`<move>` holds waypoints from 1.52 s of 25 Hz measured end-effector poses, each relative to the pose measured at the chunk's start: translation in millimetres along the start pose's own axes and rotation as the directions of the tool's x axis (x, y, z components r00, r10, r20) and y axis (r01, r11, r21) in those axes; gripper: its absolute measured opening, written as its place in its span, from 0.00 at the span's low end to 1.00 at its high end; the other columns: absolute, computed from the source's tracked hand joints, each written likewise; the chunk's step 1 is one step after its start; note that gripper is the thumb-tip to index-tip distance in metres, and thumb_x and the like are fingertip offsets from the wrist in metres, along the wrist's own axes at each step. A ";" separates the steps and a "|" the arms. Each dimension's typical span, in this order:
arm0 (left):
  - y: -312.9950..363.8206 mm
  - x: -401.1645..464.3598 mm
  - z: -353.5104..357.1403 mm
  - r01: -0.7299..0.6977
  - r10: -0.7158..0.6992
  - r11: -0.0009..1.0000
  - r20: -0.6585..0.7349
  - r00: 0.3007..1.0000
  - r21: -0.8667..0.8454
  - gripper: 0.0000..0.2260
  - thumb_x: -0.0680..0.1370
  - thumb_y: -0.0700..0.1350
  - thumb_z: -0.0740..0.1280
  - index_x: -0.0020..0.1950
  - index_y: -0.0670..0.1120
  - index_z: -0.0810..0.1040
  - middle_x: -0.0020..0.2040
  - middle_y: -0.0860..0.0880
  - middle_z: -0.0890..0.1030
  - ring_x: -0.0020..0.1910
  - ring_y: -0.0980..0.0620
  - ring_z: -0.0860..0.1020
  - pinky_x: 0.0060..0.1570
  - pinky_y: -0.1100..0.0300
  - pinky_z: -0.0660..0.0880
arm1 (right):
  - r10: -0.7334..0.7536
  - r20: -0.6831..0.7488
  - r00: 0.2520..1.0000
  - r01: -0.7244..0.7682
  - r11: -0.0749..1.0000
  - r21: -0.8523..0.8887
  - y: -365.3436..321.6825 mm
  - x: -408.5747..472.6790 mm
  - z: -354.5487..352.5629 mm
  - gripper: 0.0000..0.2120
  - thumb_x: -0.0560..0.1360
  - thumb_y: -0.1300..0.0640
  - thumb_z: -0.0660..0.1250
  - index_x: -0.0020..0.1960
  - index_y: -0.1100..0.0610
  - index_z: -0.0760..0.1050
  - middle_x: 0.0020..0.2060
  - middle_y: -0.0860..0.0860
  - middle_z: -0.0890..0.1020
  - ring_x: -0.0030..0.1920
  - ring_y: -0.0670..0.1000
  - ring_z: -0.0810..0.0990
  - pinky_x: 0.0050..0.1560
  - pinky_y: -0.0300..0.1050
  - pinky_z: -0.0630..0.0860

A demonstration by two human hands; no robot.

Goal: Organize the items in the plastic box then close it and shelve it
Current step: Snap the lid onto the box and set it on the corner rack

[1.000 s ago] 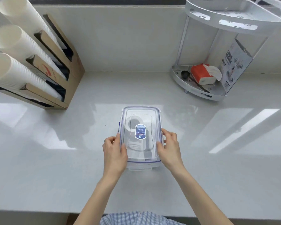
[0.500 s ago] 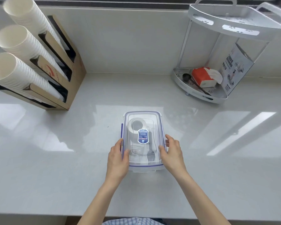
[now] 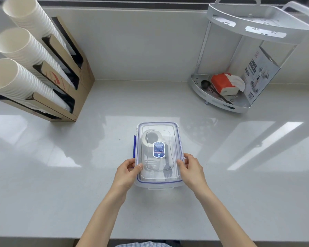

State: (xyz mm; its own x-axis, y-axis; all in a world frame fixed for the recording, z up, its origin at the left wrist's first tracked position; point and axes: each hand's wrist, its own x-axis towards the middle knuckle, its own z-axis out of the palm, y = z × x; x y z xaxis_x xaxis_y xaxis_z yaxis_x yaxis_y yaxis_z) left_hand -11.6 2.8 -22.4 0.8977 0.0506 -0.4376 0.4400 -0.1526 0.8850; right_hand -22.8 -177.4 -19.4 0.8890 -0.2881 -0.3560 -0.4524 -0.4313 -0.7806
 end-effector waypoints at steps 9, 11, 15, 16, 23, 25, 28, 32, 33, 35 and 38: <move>-2.0 1.0 -0.1 -0.010 0.010 1.000 -0.010 1.000 0.010 0.13 0.75 0.43 0.64 0.59 0.42 0.73 0.49 0.47 0.77 0.46 0.52 0.74 0.38 0.67 0.69 | 0.183 0.161 0.970 -0.217 0.948 0.232 7.6 -3.9 -1.8 0.32 0.76 0.47 0.59 0.73 0.60 0.52 0.71 0.57 0.64 0.71 0.54 0.63 0.68 0.47 0.61; -2.3 1.4 0.0 -0.012 0.013 1.000 -0.006 1.000 0.014 0.13 0.75 0.43 0.64 0.59 0.42 0.73 0.47 0.48 0.77 0.44 0.54 0.74 0.37 0.67 0.69 | 0.177 0.163 0.971 -0.214 0.945 0.249 9.4 -2.9 -1.9 0.31 0.76 0.48 0.59 0.73 0.62 0.54 0.71 0.56 0.65 0.70 0.54 0.64 0.67 0.45 0.62; -2.8 2.8 -1.1 -0.005 0.005 1.000 -0.013 1.000 0.021 0.14 0.75 0.44 0.64 0.59 0.43 0.72 0.49 0.48 0.77 0.46 0.53 0.74 0.38 0.66 0.69 | 0.120 0.032 0.992 -0.124 0.955 0.271 9.6 -4.5 0.1 0.19 0.74 0.51 0.63 0.62 0.58 0.70 0.62 0.58 0.72 0.54 0.53 0.77 0.56 0.45 0.72; -3.0 2.9 -1.0 -0.004 0.004 1.000 -0.013 1.000 0.022 0.14 0.75 0.44 0.64 0.59 0.43 0.72 0.50 0.47 0.77 0.46 0.52 0.74 0.38 0.66 0.70 | 0.092 -0.003 0.996 -0.088 0.962 0.257 8.3 -5.7 0.7 0.16 0.75 0.52 0.63 0.60 0.57 0.72 0.59 0.57 0.72 0.48 0.48 0.77 0.53 0.43 0.71; -3.0 3.0 -2.0 -0.010 0.011 0.999 -0.009 1.000 0.051 0.14 0.75 0.45 0.65 0.59 0.43 0.72 0.51 0.46 0.76 0.47 0.51 0.74 0.39 0.66 0.70 | -0.041 -0.084 0.996 0.050 0.993 0.110 4.2 -14.0 13.6 0.20 0.79 0.54 0.54 0.69 0.58 0.63 0.64 0.57 0.72 0.63 0.55 0.72 0.66 0.49 0.68; -3.2 2.1 -2.0 -0.022 0.022 0.998 -0.011 1.000 0.058 0.14 0.75 0.45 0.64 0.59 0.43 0.72 0.52 0.46 0.76 0.45 0.53 0.74 0.38 0.67 0.70 | -0.052 -0.078 0.996 0.059 0.994 0.093 5.1 -13.0 14.3 0.21 0.79 0.55 0.53 0.70 0.59 0.61 0.66 0.57 0.72 0.65 0.57 0.71 0.67 0.52 0.67; -2.7 0.3 -0.8 -0.045 0.045 0.997 -0.005 0.999 0.066 0.14 0.75 0.45 0.64 0.60 0.44 0.72 0.50 0.48 0.76 0.43 0.55 0.74 0.37 0.68 0.69 | -0.084 -0.091 0.992 0.085 0.996 0.004 6.3 -11.3 14.1 0.20 0.79 0.55 0.53 0.69 0.61 0.62 0.63 0.59 0.75 0.62 0.59 0.73 0.64 0.52 0.70; -1.4 -1.6 -0.5 -0.061 0.063 0.994 -0.017 0.998 0.088 0.14 0.76 0.45 0.63 0.60 0.44 0.73 0.48 0.49 0.77 0.41 0.56 0.75 0.36 0.69 0.70 | -0.124 -0.118 0.985 0.113 0.989 -0.095 6.7 -10.5 15.7 0.18 0.79 0.56 0.52 0.66 0.64 0.65 0.56 0.60 0.79 0.54 0.61 0.76 0.55 0.51 0.72; -1.0 -1.8 -0.5 -0.057 0.059 0.995 -0.018 0.998 0.085 0.14 0.76 0.45 0.63 0.60 0.44 0.73 0.50 0.48 0.77 0.42 0.55 0.75 0.37 0.69 0.70 | -0.126 -0.119 0.985 0.115 0.989 -0.095 6.4 -10.1 15.9 0.18 0.79 0.56 0.52 0.65 0.65 0.65 0.57 0.60 0.79 0.55 0.62 0.76 0.55 0.52 0.73; 0.1 -2.4 0.3 -0.046 0.048 0.995 -0.022 0.999 0.086 0.15 0.75 0.46 0.64 0.61 0.44 0.73 0.53 0.47 0.77 0.45 0.53 0.75 0.38 0.68 0.70 | -0.122 -0.119 0.985 0.111 0.990 -0.088 6.9 -10.1 16.9 0.19 0.79 0.56 0.52 0.66 0.65 0.64 0.59 0.60 0.77 0.57 0.62 0.75 0.57 0.54 0.73; -2.4 -3.3 1.5 -0.006 0.016 0.992 -0.076 0.997 0.130 0.21 0.75 0.48 0.64 0.66 0.46 0.67 0.65 0.44 0.70 0.58 0.50 0.71 0.53 0.61 0.69 | -0.129 -0.121 0.984 0.120 0.989 -0.082 7.8 -12.2 18.6 0.19 0.79 0.55 0.52 0.66 0.64 0.63 0.61 0.60 0.76 0.59 0.61 0.74 0.60 0.56 0.72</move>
State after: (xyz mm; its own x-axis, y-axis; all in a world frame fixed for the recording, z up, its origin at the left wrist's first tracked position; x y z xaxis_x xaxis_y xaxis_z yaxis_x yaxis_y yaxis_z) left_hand -15.7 1.5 -23.3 0.9036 0.1231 -0.4103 0.4283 -0.2796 0.8593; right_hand -35.9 -161.3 -30.8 0.9249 -0.3310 -0.1873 -0.3467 -0.5312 -0.7731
